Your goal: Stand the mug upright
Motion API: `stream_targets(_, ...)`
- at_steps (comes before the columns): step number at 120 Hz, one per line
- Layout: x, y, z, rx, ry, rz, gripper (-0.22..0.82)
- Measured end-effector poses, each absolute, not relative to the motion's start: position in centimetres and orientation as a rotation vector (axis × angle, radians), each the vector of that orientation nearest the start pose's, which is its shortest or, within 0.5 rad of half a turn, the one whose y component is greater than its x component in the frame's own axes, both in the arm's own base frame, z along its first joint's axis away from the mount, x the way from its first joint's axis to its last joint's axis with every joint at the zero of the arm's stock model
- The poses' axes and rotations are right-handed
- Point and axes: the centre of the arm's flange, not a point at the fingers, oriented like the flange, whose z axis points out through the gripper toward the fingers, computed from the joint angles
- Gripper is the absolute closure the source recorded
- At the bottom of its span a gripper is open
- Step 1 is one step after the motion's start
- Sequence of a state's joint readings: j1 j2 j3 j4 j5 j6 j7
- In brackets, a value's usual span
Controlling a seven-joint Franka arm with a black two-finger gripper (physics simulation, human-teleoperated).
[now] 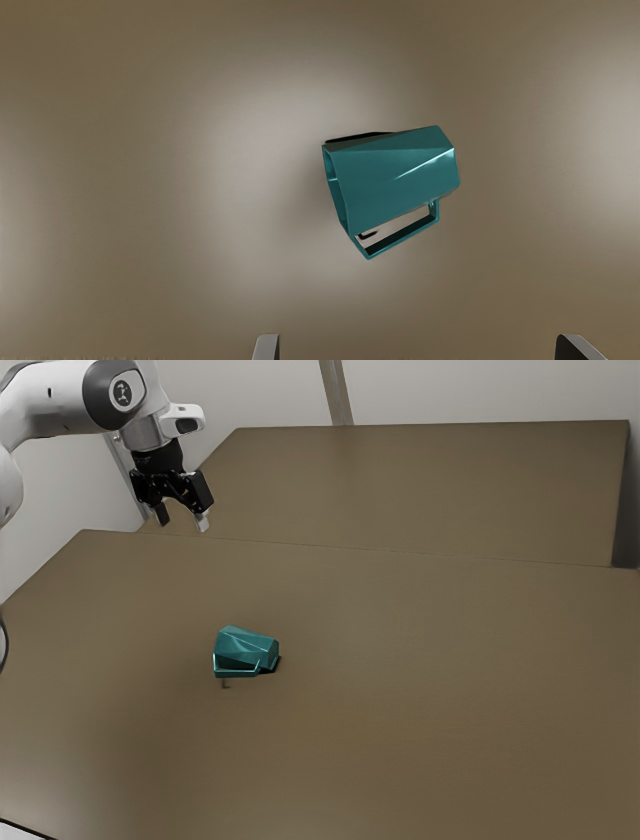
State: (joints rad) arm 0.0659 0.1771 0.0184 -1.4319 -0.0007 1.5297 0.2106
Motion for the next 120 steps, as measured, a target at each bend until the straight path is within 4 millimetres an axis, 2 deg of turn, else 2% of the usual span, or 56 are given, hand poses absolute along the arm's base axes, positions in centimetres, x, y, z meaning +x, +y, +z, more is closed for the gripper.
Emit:
stream_targets(32,60.0,4.9,58.4,-3.143,0.195,0.125,0.00)
stream_targets(45,59.9,5.0,57.8,-3.162,0.185,0.144,0.00)
stream_targets(52,59.5,6.0,57.3,-3.209,0.147,0.154,0.00)
stream_targets(64,58.7,9.2,57.0,-3.298,0.051,0.146,0.00)
stream_targets(76,57.6,12.6,54.7,-3.414,-0.056,0.178,0.00)
stream_targets(87,56.4,15.2,51.6,-3.530,-0.152,0.204,0.00)
stream_targets(120,55.4,15.1,43.1,-3.731,-0.176,0.120,0.00)
